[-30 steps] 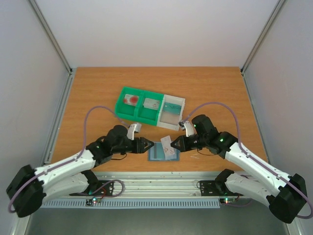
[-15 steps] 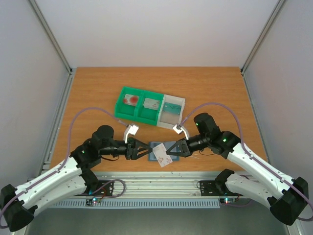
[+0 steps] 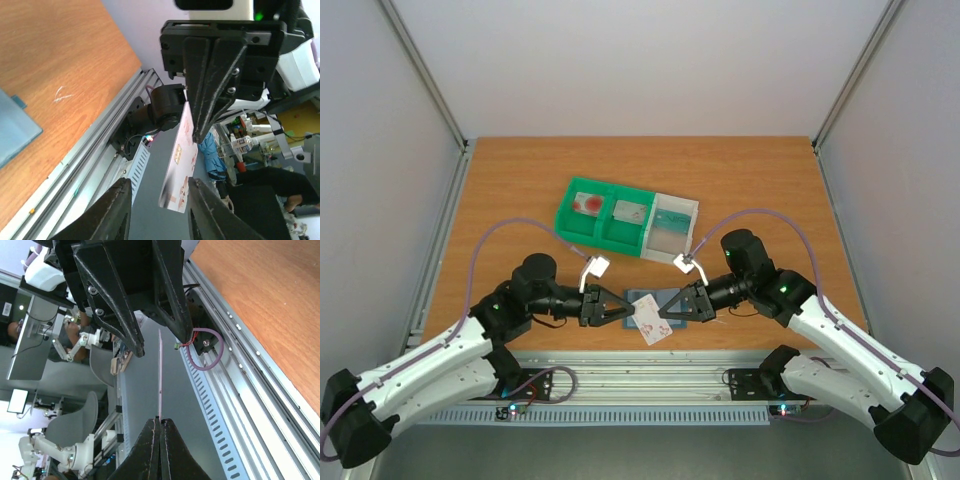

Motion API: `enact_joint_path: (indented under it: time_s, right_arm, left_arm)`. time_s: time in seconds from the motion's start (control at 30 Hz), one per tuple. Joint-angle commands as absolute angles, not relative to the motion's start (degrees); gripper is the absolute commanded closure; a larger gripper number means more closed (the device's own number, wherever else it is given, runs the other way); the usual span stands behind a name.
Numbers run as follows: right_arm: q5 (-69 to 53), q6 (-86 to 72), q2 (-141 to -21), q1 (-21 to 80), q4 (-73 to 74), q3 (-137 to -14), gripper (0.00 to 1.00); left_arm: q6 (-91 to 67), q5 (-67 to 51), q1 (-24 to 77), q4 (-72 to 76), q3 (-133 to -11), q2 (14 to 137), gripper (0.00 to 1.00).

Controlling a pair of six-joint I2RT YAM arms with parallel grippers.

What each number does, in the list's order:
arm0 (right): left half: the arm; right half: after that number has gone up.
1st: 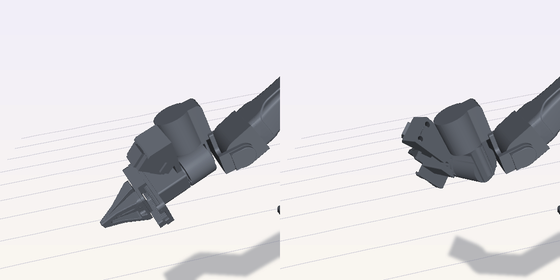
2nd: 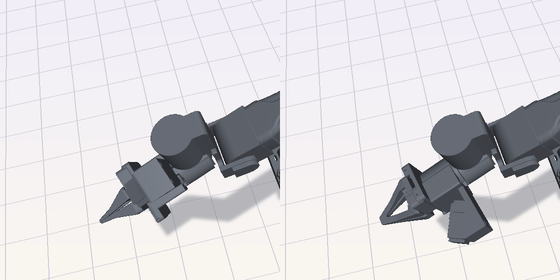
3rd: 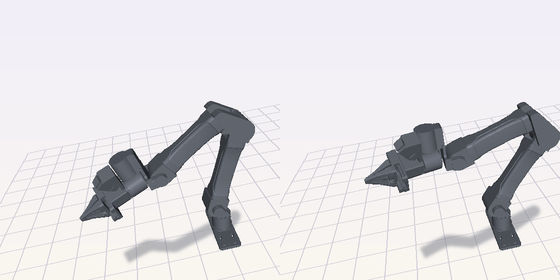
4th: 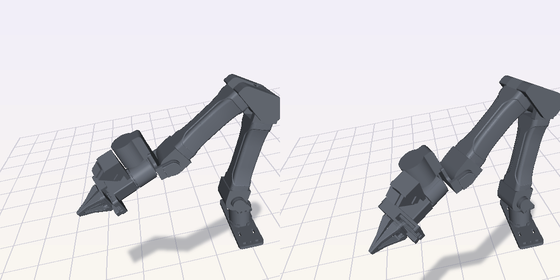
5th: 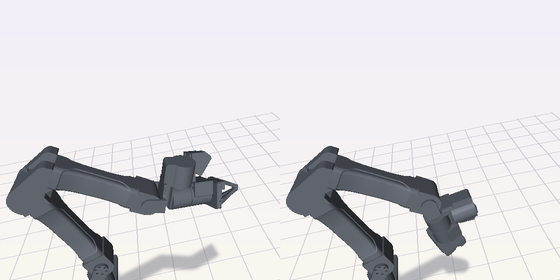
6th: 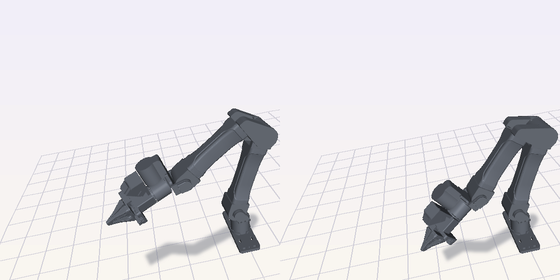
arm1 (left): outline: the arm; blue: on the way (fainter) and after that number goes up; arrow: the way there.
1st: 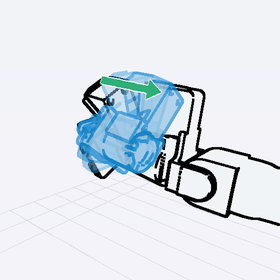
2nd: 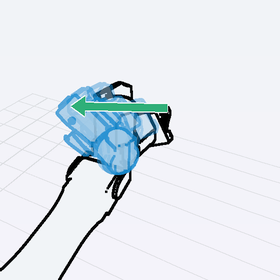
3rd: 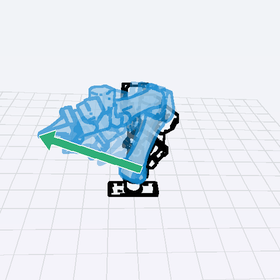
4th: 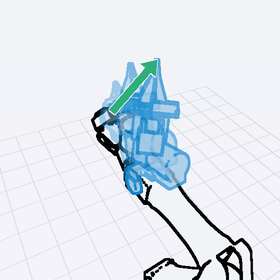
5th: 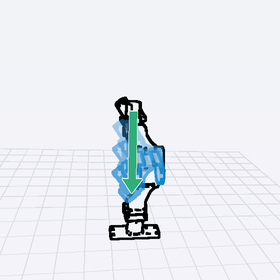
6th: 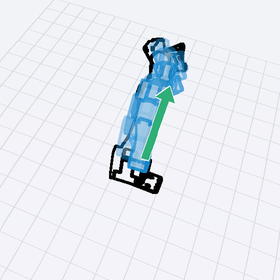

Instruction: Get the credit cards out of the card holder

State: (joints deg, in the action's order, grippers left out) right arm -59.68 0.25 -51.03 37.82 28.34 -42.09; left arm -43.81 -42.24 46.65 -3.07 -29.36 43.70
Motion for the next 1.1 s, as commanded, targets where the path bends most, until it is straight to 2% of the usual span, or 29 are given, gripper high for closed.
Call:
enact_joint_path:
  time_s: [0.0,0.13,0.23,0.3,0.4,0.53,0.6,0.7,0.8,0.97,1.07]
  right_arm:
    - [-61.72,-2.41,-50.59,37.46,25.85,-41.59,0.99]
    - [-61.34,-2.50,-50.70,37.53,25.78,-41.41,0.99]
    - [-60.61,-2.48,-50.75,37.47,26.05,-41.49,0.99]
    - [-58.88,-2.26,-50.47,37.46,26.98,-41.79,0.95]
    - [-54.96,-1.16,-49.26,37.44,29.21,-42.47,0.83]
    - [-46.56,1.24,-45.72,37.47,32.76,-43.40,0.50]
    - [-43.64,0.95,-43.99,37.45,33.31,-43.52,0.37]
    - [-39.21,0.31,-41.43,37.45,33.95,-43.51,0.24]
    - [-37.45,0.41,-40.07,37.51,34.20,-43.46,0.03]
    - [-37.20,0.09,-39.24,37.51,33.51,-43.73,0.02]
    - [-36.67,0.09,-38.68,37.40,33.04,-43.51,0.02]
  left_arm:
    - [-45.53,-44.89,46.89,4.27,-28.44,44.15,0.76]
    - [-47.10,-46.25,46.87,7.57,-27.79,44.70,0.99]
    - [-47.40,-46.50,46.85,7.87,-27.78,45.32,1.00]
    - [-47.33,-45.86,46.87,7.67,-27.61,45.47,1.00]
    - [-46.54,-43.34,46.85,5.40,-27.80,45.43,1.00]
    - [-44.90,-38.19,46.79,0.46,-29.59,45.73,1.00]
    - [-43.70,-35.40,46.84,-3.67,-31.38,45.87,1.00]
    - [-41.34,-27.79,46.68,-9.45,-33.72,45.68,1.00]
    - [-39.24,-15.60,46.54,-17.99,-36.66,46.23,1.00]
    - [-38.75,3.00,46.34,-24.22,-40.28,48.29,1.00]
    - [-37.89,11.02,45.91,-23.04,-41.22,51.00,1.00]
